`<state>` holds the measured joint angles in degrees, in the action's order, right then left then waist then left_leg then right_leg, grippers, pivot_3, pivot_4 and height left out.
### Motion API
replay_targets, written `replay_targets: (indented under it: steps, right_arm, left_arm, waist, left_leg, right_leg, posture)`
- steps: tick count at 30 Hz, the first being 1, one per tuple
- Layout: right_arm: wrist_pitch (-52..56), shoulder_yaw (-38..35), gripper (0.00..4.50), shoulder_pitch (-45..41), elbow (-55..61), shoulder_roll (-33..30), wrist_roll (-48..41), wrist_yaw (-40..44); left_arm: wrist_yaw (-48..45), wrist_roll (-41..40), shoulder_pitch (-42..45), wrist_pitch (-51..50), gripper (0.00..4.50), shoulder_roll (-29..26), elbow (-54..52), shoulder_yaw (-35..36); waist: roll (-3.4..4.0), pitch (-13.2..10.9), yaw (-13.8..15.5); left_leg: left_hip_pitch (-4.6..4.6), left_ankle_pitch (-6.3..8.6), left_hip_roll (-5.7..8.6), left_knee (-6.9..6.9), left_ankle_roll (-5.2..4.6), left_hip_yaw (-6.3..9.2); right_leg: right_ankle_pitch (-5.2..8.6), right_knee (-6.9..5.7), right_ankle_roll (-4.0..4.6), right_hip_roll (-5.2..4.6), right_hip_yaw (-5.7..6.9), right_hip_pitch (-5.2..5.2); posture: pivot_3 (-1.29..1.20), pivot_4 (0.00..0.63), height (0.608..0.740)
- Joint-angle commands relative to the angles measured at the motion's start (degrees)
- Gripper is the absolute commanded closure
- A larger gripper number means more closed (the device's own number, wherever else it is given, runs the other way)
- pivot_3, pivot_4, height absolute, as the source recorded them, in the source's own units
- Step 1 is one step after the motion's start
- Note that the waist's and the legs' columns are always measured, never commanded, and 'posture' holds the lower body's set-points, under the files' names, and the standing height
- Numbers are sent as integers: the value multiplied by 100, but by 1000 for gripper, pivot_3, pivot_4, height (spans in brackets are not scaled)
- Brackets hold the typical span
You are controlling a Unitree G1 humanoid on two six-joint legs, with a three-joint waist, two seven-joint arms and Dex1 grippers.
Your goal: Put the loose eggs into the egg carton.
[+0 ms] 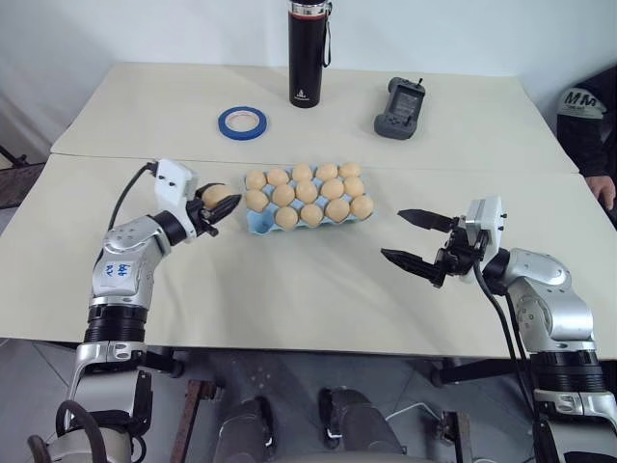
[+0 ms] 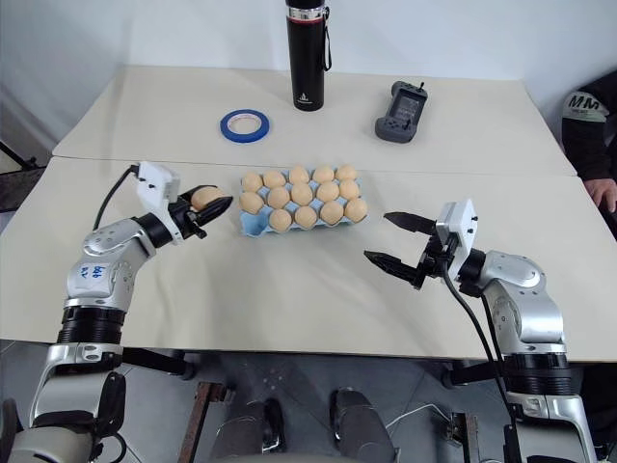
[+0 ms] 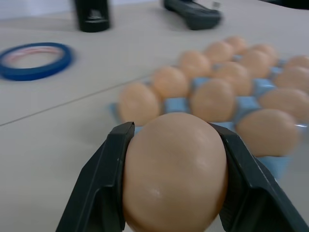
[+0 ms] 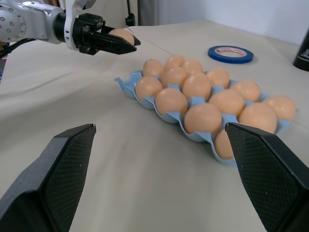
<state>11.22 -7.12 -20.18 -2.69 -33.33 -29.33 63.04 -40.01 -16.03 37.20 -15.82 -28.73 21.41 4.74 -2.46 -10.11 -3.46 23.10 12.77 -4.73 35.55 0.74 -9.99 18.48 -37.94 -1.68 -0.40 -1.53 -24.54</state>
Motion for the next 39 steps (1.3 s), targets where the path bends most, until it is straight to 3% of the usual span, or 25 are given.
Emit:
replay_targets:
  steps: [1,11,19,27,39]
  right_arm:
    - [-95,-204,0,133,337,-36,-66,-128]
    - [-73,-270,0,415,605,-40,-116,-331]
    - [-76,-284,0,401,589,-59,-124,-360]
    - [-81,-270,0,288,520,-107,-127,-289]
    - [-396,260,0,-658,-487,29,190,486]
  left_arm:
    - [-277,150,337,224,2625,36,262,-183]
    - [-595,270,709,649,2625,247,904,-297]
    - [-663,336,834,846,22,327,1188,-255]
    - [-747,-239,632,446,22,-7,467,366]
    - [-1363,-630,-1385,4,22,-885,-1251,843]
  waist:
    - [0,0,17]
    - [0,0,27]
    - [0,0,25]
    - [0,-1,10]
    - [1,-1,-2]
  left_leg:
    - [0,0,0,2,0,2]
    - [3,3,1,13,-8,0]
    - [5,4,1,16,-11,1]
    - [6,4,-1,17,-11,1]
    - [2,4,-2,23,-13,0]
  right_leg:
    - [0,-2,0,0,1,1]
    - [-2,-2,-4,-4,-4,2]
    - [-2,-2,-4,-3,-4,1]
    - [-2,-5,-4,-2,-3,1]
    - [-1,-10,-4,-7,-3,3]
  posture:
    - [0,150,740]
    - [0,150,740]
    - [0,150,740]
    - [0,150,740]
    - [0,150,740]
